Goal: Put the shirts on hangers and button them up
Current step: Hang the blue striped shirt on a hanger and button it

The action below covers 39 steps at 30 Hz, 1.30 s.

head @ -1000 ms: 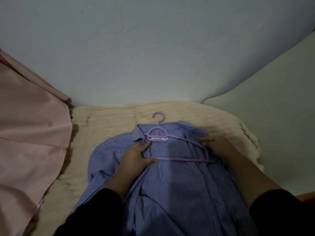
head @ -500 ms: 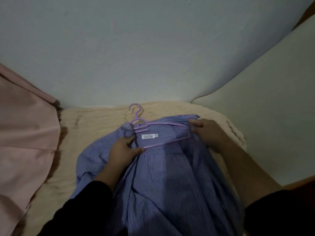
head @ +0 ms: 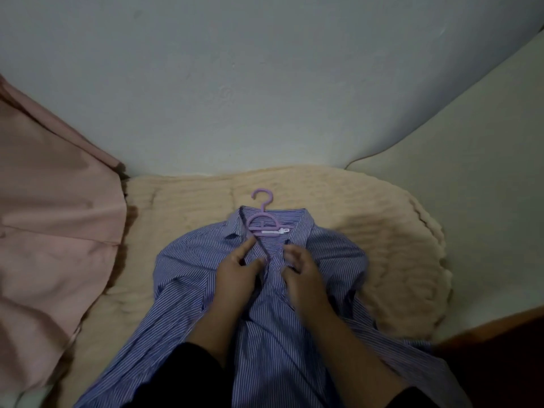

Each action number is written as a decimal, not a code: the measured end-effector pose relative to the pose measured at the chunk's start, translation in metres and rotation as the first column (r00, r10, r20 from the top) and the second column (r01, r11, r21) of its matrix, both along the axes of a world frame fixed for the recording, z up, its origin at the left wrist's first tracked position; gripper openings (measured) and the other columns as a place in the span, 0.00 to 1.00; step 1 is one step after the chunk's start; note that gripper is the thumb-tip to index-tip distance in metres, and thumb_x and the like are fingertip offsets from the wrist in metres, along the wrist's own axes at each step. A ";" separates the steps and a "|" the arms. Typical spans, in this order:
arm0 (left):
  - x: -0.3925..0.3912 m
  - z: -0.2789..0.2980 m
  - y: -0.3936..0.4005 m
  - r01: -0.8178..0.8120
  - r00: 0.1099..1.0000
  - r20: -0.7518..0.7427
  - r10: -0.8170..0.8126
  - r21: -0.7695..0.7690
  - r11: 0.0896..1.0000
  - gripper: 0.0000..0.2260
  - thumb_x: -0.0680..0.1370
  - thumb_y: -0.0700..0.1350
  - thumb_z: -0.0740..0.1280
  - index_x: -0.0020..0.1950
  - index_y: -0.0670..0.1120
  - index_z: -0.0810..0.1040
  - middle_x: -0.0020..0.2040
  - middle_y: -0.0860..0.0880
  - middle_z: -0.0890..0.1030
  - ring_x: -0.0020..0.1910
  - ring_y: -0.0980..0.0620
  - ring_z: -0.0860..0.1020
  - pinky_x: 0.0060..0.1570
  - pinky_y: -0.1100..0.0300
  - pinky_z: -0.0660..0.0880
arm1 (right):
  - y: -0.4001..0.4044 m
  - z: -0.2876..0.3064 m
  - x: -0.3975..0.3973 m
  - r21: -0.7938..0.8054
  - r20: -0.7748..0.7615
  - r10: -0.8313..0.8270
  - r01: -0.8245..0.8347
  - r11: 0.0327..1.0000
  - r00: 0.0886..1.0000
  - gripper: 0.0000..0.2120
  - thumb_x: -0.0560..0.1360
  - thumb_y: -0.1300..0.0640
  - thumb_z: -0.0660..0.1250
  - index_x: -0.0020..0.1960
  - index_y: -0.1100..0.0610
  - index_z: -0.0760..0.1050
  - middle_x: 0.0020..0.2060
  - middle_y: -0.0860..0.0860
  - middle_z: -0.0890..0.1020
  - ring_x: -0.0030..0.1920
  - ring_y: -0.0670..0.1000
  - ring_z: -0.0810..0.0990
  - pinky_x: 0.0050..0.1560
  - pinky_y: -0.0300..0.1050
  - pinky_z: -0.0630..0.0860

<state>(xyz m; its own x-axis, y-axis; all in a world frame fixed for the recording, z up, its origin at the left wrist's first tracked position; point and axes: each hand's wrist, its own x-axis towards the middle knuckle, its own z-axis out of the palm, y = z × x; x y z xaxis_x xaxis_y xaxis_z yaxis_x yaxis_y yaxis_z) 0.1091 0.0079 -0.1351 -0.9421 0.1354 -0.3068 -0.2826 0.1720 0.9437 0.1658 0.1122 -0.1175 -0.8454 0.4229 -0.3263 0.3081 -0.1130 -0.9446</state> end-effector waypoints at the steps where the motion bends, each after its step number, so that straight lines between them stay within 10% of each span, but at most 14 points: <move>1: 0.009 -0.005 -0.001 -0.038 0.999 0.015 0.038 -0.001 0.999 0.22 0.75 0.38 0.69 0.68 0.53 0.74 0.28 0.47 0.73 0.25 0.54 0.66 0.28 0.62 0.68 | -0.004 -0.002 0.003 -0.076 -0.018 -0.086 0.084 0.994 0.996 0.19 0.76 0.72 0.58 0.55 0.49 0.71 0.61 0.50 0.77 0.26 0.50 0.69 0.25 0.41 0.69; 10: 0.051 -0.018 -0.005 -0.237 0.972 0.051 0.231 0.167 0.957 0.23 0.74 0.36 0.71 0.64 0.50 0.69 0.46 0.51 0.76 0.37 0.54 0.75 0.40 0.58 0.74 | -0.031 -0.019 0.013 -0.397 0.062 -0.360 0.354 0.847 0.931 0.16 0.76 0.70 0.59 0.62 0.58 0.69 0.53 0.50 0.81 0.51 0.55 0.80 0.51 0.52 0.76; 15: 0.045 -0.008 -0.018 -0.017 0.998 -0.065 0.013 -0.057 0.998 0.31 0.75 0.39 0.69 0.75 0.50 0.59 0.39 0.43 0.79 0.36 0.48 0.78 0.43 0.52 0.76 | -0.003 -0.010 0.011 -0.217 0.118 0.039 -0.012 0.976 0.992 0.21 0.74 0.72 0.62 0.64 0.60 0.68 0.59 0.51 0.78 0.58 0.53 0.77 0.44 0.40 0.75; 18: 0.023 0.006 -0.015 0.064 0.989 -0.124 -0.081 -0.140 0.988 0.31 0.75 0.40 0.68 0.75 0.51 0.60 0.35 0.45 0.78 0.32 0.53 0.75 0.36 0.57 0.73 | 0.016 0.010 -0.001 0.062 0.226 0.214 -0.233 0.970 0.950 0.21 0.70 0.73 0.67 0.62 0.63 0.71 0.47 0.54 0.79 0.46 0.52 0.78 0.40 0.41 0.76; 24: -0.030 0.043 0.006 0.064 0.952 -0.276 -0.134 -0.250 0.966 0.33 0.76 0.41 0.68 0.77 0.50 0.57 0.37 0.50 0.81 0.37 0.54 0.77 0.33 0.71 0.68 | 0.037 0.023 -0.055 0.108 0.118 -0.096 0.083 0.991 0.988 0.09 0.75 0.67 0.64 0.55 0.62 0.71 0.38 0.56 0.76 0.35 0.54 0.76 0.36 0.48 0.76; 28: -0.040 0.034 0.010 0.179 0.969 -0.136 -0.206 -0.188 0.966 0.38 0.75 0.47 0.67 0.78 0.51 0.49 0.58 0.50 0.80 0.59 0.48 0.78 0.60 0.49 0.74 | 0.047 0.010 -0.063 -0.009 0.145 0.012 -0.011 1.000 0.989 0.10 0.75 0.70 0.60 0.52 0.59 0.69 0.40 0.58 0.76 0.39 0.55 0.79 0.34 0.45 0.76; 32: -0.007 0.022 -0.007 0.184 0.968 -0.114 -0.225 -0.288 0.940 0.34 0.76 0.47 0.66 0.78 0.53 0.53 0.59 0.52 0.78 0.58 0.49 0.78 0.62 0.50 0.72 | 0.054 0.009 -0.027 0.260 0.207 0.062 -0.116 0.958 0.976 0.11 0.74 0.65 0.64 0.55 0.56 0.72 0.49 0.54 0.78 0.50 0.54 0.78 0.53 0.49 0.76; 39: 0.051 0.020 -0.035 0.052 0.957 -0.200 -0.209 -0.590 0.806 0.28 0.80 0.45 0.60 0.78 0.48 0.51 0.57 0.46 0.80 0.52 0.45 0.78 0.46 0.57 0.71 | 0.060 0.030 0.049 0.656 0.305 0.105 -0.289 0.697 0.946 0.12 0.77 0.60 0.60 0.61 0.56 0.70 0.51 0.53 0.78 0.44 0.51 0.76 0.41 0.44 0.72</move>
